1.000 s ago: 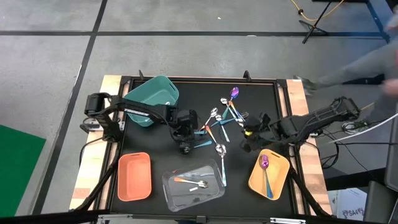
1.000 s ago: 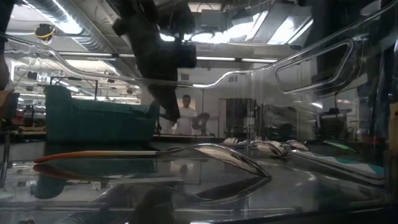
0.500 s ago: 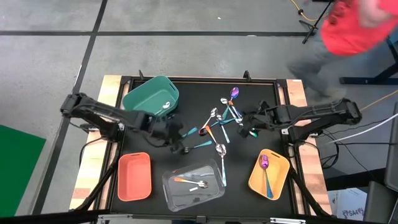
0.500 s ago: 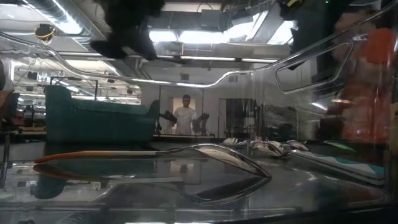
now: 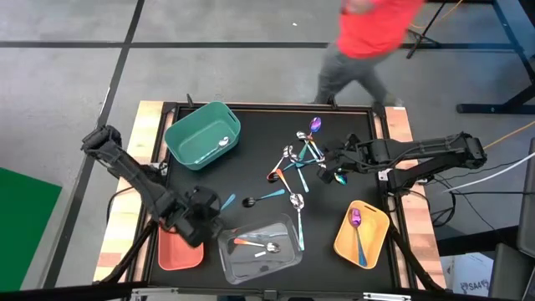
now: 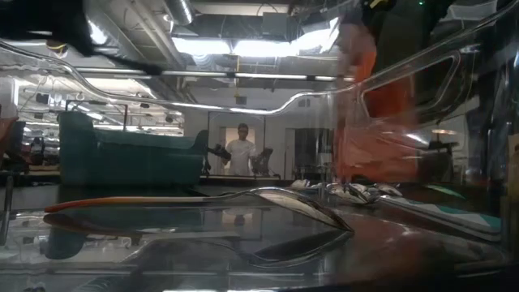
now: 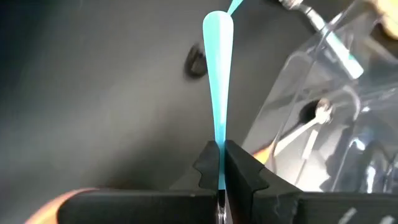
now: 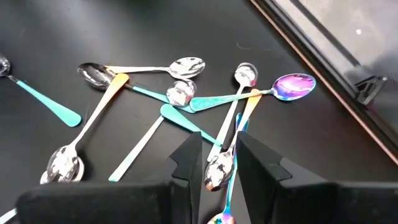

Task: Sort silverware by color (type)
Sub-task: Put the blue spoon into the orange bin

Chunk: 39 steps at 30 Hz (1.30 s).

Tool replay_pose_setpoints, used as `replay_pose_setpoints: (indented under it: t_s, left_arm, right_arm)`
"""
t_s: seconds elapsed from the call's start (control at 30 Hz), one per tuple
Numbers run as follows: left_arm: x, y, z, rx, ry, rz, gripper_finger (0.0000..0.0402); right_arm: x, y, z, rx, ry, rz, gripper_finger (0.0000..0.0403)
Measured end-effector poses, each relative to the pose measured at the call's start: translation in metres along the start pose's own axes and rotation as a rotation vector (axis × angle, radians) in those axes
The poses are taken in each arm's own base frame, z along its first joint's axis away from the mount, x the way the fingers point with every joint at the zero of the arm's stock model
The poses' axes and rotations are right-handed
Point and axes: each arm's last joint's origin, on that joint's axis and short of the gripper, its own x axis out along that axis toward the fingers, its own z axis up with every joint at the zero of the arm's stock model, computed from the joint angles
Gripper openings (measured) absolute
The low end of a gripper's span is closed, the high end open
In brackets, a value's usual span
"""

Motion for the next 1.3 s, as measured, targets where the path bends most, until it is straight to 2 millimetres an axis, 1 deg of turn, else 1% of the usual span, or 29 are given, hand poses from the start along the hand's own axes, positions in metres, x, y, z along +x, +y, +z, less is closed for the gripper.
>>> replay_pose_setpoints:
  t_s: [0.3, 0.57, 0.77, 0.93, 1.1, 1.3]
  left_arm:
    - [-0.005, 0.004, -0.056, -0.046, 0.057, 0.048, 0.0005]
    - [-0.014, 0.009, -0.088, -0.045, 0.076, 0.037, 0.0005]
    - [-0.015, 0.018, -0.103, -0.055, 0.051, 0.098, 0.0006]
    - [-0.006, 0.019, -0.113, -0.062, 0.029, 0.136, 0.0006]
    - [0.002, 0.019, -0.119, -0.049, 0.014, 0.162, 0.0006]
    - [0.006, 0.019, -0.121, -0.042, 0.008, 0.174, 0.0006]
  right_arm:
    - [0.0, 0.001, 0.0, 0.0, 0.016, 0.029, 0.0085]
    - [0.0, 0.001, 0.0, 0.0, 0.016, 0.029, 0.0085]
    - [0.0, 0.001, 0.0, 0.0, 0.016, 0.029, 0.0085]
    - [0.0, 0.001, 0.0, 0.0, 0.016, 0.029, 0.0085]
    - [0.0, 0.001, 0.0, 0.0, 0.016, 0.029, 0.0085]
    - [0.0, 0.001, 0.0, 0.002, 0.016, 0.029, 0.0085]
